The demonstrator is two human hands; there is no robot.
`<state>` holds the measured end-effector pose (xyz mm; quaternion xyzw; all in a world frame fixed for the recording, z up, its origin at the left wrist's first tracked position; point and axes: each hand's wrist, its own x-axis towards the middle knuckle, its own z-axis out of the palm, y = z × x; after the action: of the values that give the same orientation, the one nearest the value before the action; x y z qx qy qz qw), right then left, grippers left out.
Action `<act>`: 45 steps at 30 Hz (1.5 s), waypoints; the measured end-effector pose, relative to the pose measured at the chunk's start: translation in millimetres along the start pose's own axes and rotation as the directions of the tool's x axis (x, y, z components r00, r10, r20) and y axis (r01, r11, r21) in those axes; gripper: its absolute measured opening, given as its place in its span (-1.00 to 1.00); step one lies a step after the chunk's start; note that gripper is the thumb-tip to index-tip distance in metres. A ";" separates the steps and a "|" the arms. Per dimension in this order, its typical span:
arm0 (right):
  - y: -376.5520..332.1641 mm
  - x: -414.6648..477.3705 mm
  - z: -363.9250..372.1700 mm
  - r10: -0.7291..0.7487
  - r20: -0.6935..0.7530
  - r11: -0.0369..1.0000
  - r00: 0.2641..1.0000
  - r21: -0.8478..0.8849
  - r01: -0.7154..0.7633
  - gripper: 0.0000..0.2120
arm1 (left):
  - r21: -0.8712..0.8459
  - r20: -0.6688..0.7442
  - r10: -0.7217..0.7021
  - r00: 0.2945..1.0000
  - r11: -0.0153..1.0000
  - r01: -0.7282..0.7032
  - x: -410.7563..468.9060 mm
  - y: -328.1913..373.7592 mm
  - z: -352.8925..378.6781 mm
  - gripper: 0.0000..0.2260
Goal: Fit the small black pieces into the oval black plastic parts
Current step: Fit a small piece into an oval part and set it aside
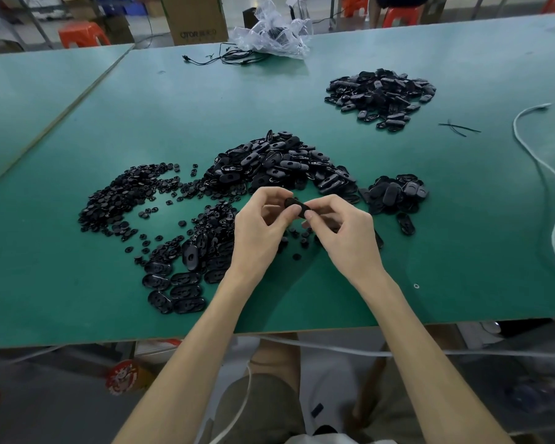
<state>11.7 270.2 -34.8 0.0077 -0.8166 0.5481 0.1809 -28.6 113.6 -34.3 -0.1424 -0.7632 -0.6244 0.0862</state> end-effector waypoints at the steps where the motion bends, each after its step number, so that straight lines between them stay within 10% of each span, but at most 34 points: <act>1: -0.1 -0.1 0.1 0.006 0.002 1.000 1.000 0.001 -0.006 -0.94 | -0.020 -0.005 -0.007 1.000 1.000 0.007 0.4 -0.2 -0.2 -0.82; 45: -1.0 2.9 -1.3 -0.008 -0.085 1.000 0.996 0.017 0.010 -0.92 | -0.036 0.203 -0.040 0.978 0.998 0.049 0.7 2.3 -0.9 -0.73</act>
<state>9.6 271.6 -32.6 -0.0104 -0.8033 0.5542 0.2180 -28.6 113.2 -31.8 -0.1899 -0.7580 -0.6240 -0.0090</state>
